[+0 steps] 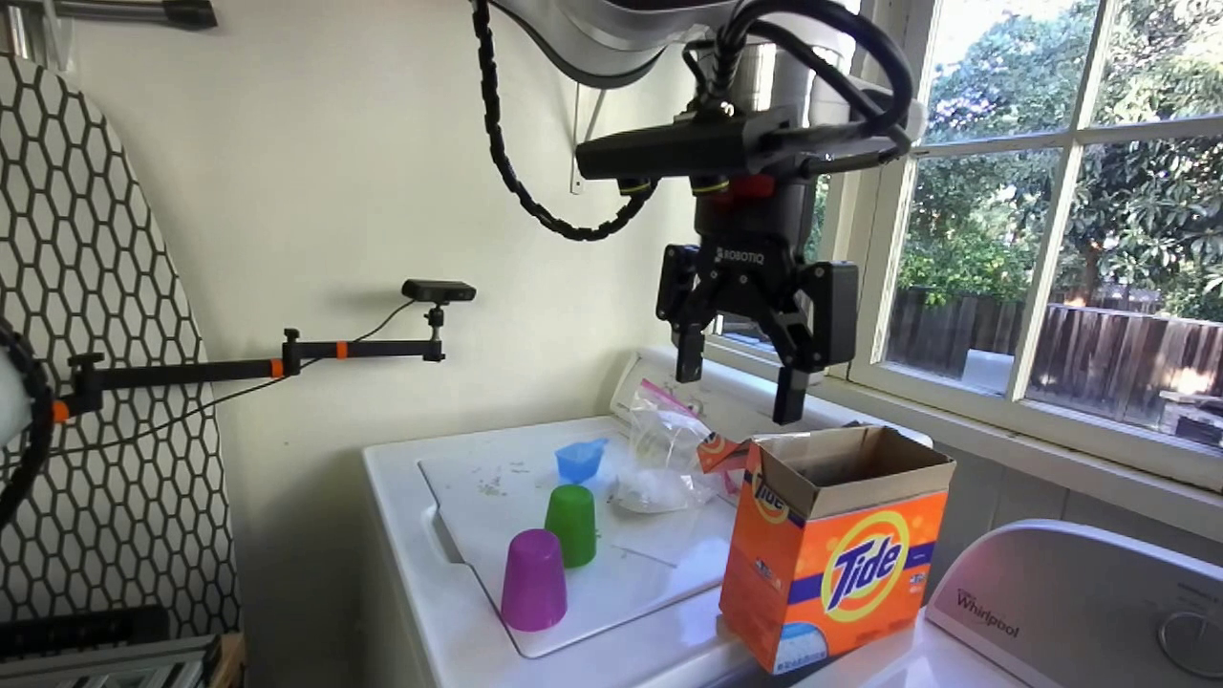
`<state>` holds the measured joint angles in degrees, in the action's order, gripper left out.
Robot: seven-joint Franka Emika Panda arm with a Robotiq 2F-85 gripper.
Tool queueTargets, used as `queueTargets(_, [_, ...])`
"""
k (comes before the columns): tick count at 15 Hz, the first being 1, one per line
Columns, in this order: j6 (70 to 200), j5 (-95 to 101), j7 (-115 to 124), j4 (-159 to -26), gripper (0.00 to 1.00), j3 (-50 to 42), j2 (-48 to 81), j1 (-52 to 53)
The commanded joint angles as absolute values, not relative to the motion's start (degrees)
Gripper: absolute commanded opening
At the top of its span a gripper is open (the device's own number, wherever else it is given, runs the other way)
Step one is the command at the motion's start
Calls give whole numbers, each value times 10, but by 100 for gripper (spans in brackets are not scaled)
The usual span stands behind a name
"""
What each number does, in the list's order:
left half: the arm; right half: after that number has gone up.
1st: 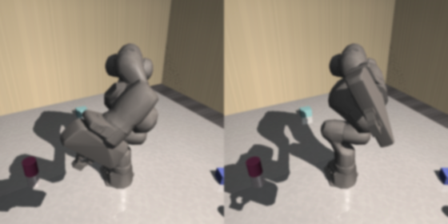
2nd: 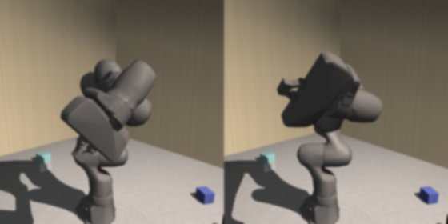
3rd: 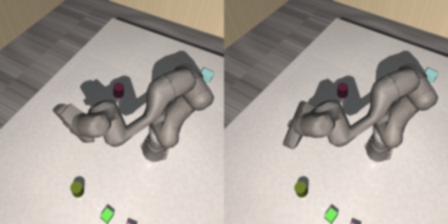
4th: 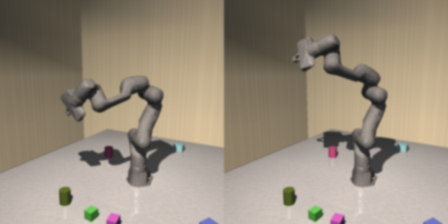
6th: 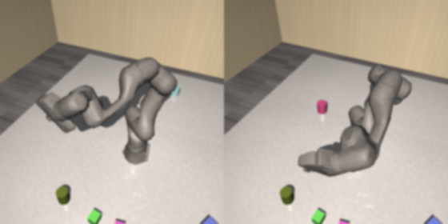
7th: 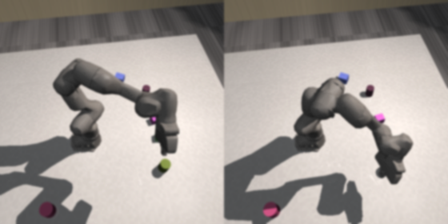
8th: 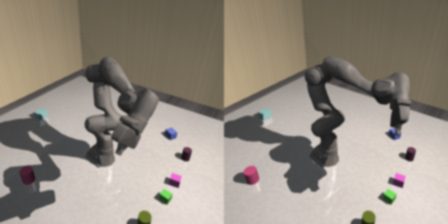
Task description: Move the box of Tide to the left machine then put the blue measuring cup in the box.
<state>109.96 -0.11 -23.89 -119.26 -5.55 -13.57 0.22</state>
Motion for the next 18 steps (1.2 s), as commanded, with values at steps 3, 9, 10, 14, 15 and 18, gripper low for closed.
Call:
queueTargets(3, [1098,-2,-238,-1188,100,-54,-132,0])
queueTargets(9, [1098,-2,-238,-1187,100,-54,-132,0])
queueTargets(10, [1090,-3,-229,-1182,100,-53,-125,0])
queueTargets(14, [1088,-12,-153,-1168,100,-47,-109,-3])
queueTargets(15, [1089,-18,-135,-1166,100,-45,-106,-3])
queueTargets(18, [1101,-32,-64,-1160,100,-36,-101,-2])
